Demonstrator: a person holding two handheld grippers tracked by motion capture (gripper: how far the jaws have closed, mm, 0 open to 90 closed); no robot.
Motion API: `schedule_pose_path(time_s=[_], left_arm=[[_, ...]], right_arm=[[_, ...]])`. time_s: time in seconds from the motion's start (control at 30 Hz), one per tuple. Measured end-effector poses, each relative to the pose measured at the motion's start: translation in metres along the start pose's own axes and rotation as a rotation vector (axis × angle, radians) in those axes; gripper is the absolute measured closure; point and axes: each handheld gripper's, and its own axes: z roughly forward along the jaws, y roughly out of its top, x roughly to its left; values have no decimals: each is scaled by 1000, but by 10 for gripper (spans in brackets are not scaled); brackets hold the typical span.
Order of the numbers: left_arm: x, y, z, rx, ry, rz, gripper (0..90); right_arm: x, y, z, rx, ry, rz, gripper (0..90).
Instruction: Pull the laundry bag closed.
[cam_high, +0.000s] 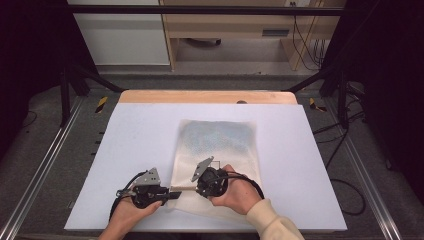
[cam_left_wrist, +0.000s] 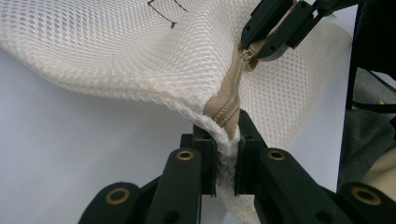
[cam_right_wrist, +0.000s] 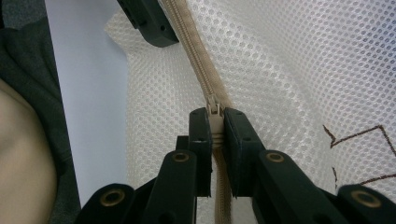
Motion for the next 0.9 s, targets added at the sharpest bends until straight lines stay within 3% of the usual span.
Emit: schedule_pose_path(time_s=[0.9], left_arm=[[-5,3,4,3,-13,16,824]], right_arm=[[-3,-29,-18,4,-16,39,823]])
